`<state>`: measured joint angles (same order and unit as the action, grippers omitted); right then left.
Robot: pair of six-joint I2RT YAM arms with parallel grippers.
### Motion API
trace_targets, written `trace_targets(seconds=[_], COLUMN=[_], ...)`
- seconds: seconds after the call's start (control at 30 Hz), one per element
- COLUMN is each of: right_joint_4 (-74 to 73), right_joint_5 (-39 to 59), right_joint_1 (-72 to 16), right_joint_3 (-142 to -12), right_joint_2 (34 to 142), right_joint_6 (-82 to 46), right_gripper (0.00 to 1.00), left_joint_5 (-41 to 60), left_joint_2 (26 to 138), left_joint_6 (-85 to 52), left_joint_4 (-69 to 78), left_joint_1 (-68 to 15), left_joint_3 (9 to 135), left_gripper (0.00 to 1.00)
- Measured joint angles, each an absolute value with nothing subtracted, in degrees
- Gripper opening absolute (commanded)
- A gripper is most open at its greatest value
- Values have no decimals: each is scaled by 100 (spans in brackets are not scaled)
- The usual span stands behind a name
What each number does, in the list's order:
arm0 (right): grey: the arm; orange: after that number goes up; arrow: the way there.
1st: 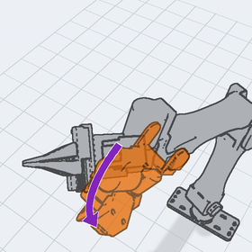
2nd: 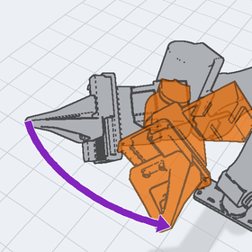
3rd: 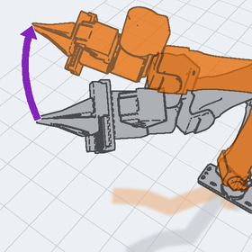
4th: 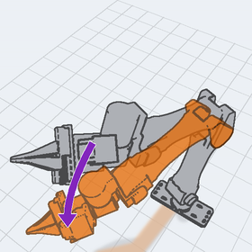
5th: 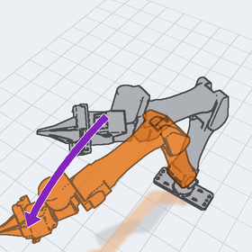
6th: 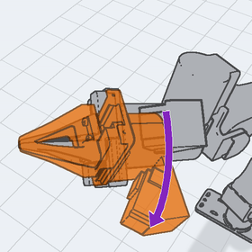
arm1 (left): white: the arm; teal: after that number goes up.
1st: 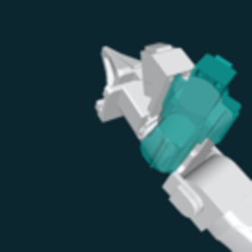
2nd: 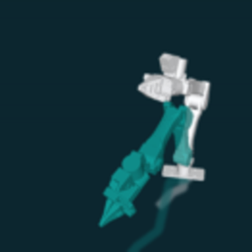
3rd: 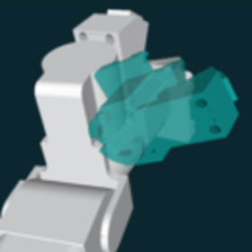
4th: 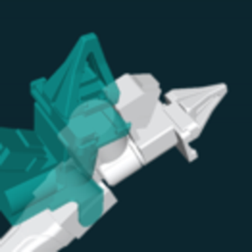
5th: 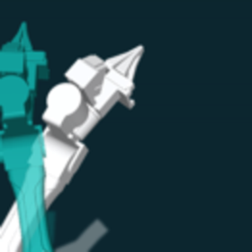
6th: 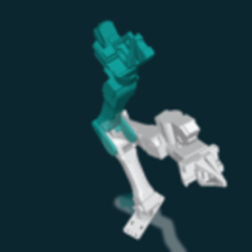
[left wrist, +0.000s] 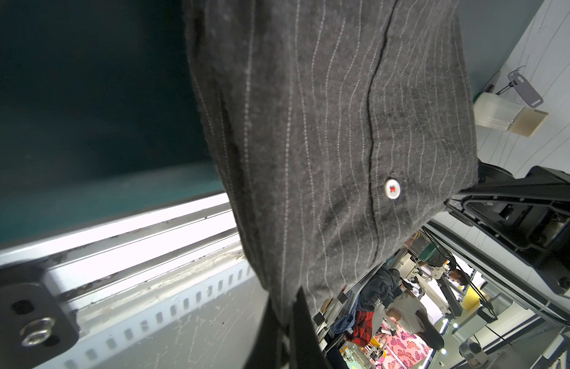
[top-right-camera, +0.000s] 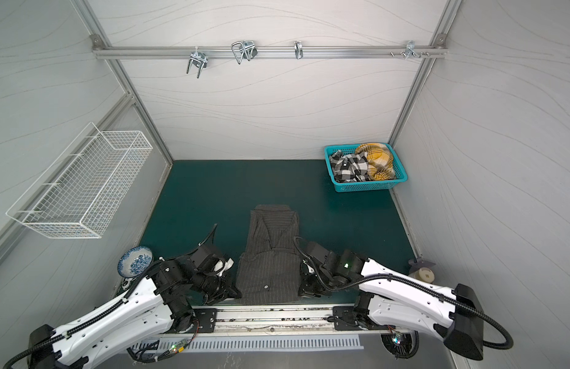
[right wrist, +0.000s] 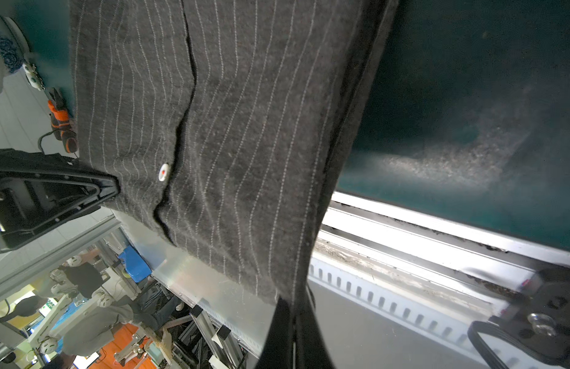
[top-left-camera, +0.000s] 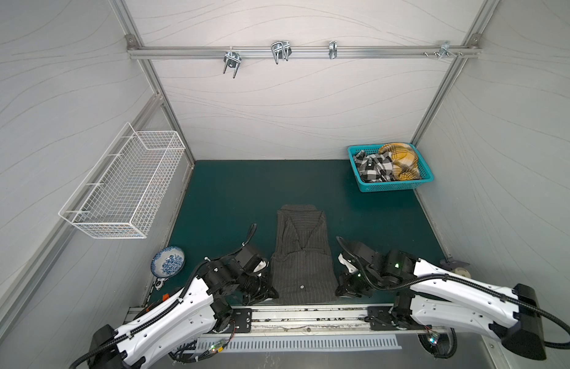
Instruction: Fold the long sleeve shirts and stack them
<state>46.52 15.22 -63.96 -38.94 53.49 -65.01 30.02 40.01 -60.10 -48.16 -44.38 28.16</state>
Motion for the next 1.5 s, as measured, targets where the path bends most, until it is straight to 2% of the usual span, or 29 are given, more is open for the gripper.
trace_targets(seconds=[0.3,0.47,0.57,0.67,0.7,0.73,0.77,0.8,0.83,0.87,0.9,0.93,0.97,1.0,1.07,1.13,1.17,1.2,1.23,1.3,1.33,1.4,1.5], right_joint_4=[4877,5183,5286,5231,5247,5288,5269,5310,5306,5315,5378,5518,5577,5561,5487,5288,5325,5352,5341,5231,5144,5004,4831], right_joint_5=[1280,1374,1577,1966,2084,2196,2340,2405,2536,2689,2840,2961,3013,3024,3044,3035,3009,2998,2989,2947,2926,2936,2952], right_joint_1=[-6342,-5035,-4143,-3277,-3037,-2847,-2624,-2477,-2320,-2180,-2073,-1966,-1874,-1809,-1686,-1570,-1522,-1496,-1476,-1483,-1509,-1573,-1730], right_joint_3=[-4303,-5078,-5811,-6984,-7531,-8084,-8943,-9708,-10746,-11824,-12794,-13867,-14543,-14610,-13618,-12464,-12103,-11974,-11865,-11605,-11382,-11013,-10696], right_joint_2=[5282,5671,6410,7616,8141,8641,9404,10027,10873,11756,12521,13367,13996,14234,14112,13694,13509,13395,13240,12827,12534,12095,11858], right_joint_6=[-6436,-5802,-5251,-4654,-4427,-4313,-4152,-4042,-3850,-3701,-3564,-3417,-3280,-3208,-3166,-3146,-3100,-3068,-2982,-2799,-2751,-2700,-2687], right_gripper=[0,0,0,0,7,21,42,70,86,91,92,92,92,92,93,92,88,83,73,37,25,17,16], left_joint_5=[2873,2397,2394,2591,2593,2602,2633,2665,2681,2716,2746,2821,2908,2967,2991,2965,2923,2880,2814,2759,2746,2746,2753], left_joint_2=[3706,4652,5319,6294,6764,7227,7822,8394,9135,9963,10604,11310,11974,12514,13367,13504,13364,13141,12785,11917,11432,10814,10447], left_joint_6=[-6184,-6023,-5784,-5465,-5336,-5234,-5118,-5072,-4965,-4875,-4827,-4742,-4626,-4536,-4344,-4272,-4263,-4244,-4265,-4322,-4324,-4322,-4313], left_joint_4=[-5004,-4987,-4700,-4300,-4226,-4145,-4003,-3903,-3844,-3763,-3688,-3660,-3760,-3940,-4217,-4410,-4438,-4405,-4359,-4226,-4219,-4191,-4060], left_joint_1=[-4434,-4156,-3369,-2388,-2169,-1994,-1802,-1645,-1459,-1284,-1157,-1031,-945,-880,-746,-663,-639,-628,-626,-661,-718,-891,-1308], left_joint_3=[3229,4316,4847,5454,5793,6141,6578,7022,7629,8333,8895,9542,10206,10814,11771,11854,11679,11410,11013,10125,9738,9343,9074], left_gripper=[0,0,0,0,5,18,28,38,49,61,84,99,99,98,92,82,73,59,46,29,19,13,4])
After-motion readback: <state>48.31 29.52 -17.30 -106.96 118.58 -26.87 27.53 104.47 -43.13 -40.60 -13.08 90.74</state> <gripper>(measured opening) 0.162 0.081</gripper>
